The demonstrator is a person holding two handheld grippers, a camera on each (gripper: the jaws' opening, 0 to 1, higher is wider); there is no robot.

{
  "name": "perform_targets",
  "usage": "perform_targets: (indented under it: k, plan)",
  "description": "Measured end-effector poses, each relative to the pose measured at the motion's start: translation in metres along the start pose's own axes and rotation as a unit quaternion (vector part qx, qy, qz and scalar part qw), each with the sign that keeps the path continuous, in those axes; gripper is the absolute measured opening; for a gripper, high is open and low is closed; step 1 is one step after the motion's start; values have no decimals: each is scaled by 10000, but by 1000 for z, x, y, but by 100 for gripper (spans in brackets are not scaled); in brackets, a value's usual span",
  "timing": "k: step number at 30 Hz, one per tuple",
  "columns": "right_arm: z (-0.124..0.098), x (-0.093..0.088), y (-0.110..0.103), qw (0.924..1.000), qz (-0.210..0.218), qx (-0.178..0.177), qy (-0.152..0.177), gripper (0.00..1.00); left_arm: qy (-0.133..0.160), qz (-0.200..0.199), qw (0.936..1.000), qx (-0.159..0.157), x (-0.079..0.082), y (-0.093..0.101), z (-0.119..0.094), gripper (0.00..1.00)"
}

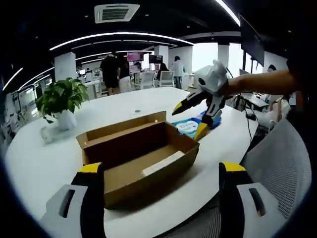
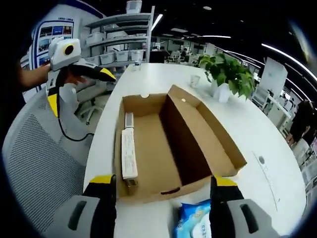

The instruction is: Operate the shoe box by opening the lid, removing the specified soft item, and placing it in the target area until the item is outside and the box remains undamaged.

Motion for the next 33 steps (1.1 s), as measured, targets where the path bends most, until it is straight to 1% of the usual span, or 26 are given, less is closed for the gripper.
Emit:
perform_targets:
  k: [5,8,12,15,17,19,22,24,29,30,33]
  plan:
    - [16,4,2,9994,-243,178,-148,72,66,-109,9999,29,-1,1,-1,100]
    - [24,6,2,9986,-351,312,-223,71,271,-220,9994,25,2,3,-2,100]
    - [35,5,2,9972,-407,542,-315,70,359,-241,9991,36,2,4,-2,100]
    - [42,4,0,9959,-442,700,-355,71,369,-210,9991,98,2,3,-2,100]
    - [46,4,-2,9950,-476,804,-357,72,408,-205,9987,208,2,0,-3,100]
    - [50,5,-3,9944,-476,886,-338,70,446,-191,9984,289,3,-1,-4,100]
    - [55,5,-3,9940,-420,958,-324,70,449,-179,9983,313,3,0,-4,100]
    - [60,5,-3,9937,-346,1021,-317,69,397,-204,9986,285,1,1,-3,100]
    - [69,4,-7,9921,-426,1123,-365,66,358,-242,9986,305,0,2,-2,100]
    - [69,5,-8,9920,-412,1154,-315,66,357,-248,9986,315,0,2,-2,100]
    - [71,7,-8,9923,-397,1143,-281,66,354,-362,9979,408,-3,-4,-2,100]
Point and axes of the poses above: the point that each gripper's makers call its tool centre point, and the gripper's own axes: z roughly forward along the fingers, y roughly to its right, x roughly out of its top, the point moved 5 cm from there along -z, roughly backward along the fingers, and after that the axes turned 6 degrees about x, right-handed, at the moved point
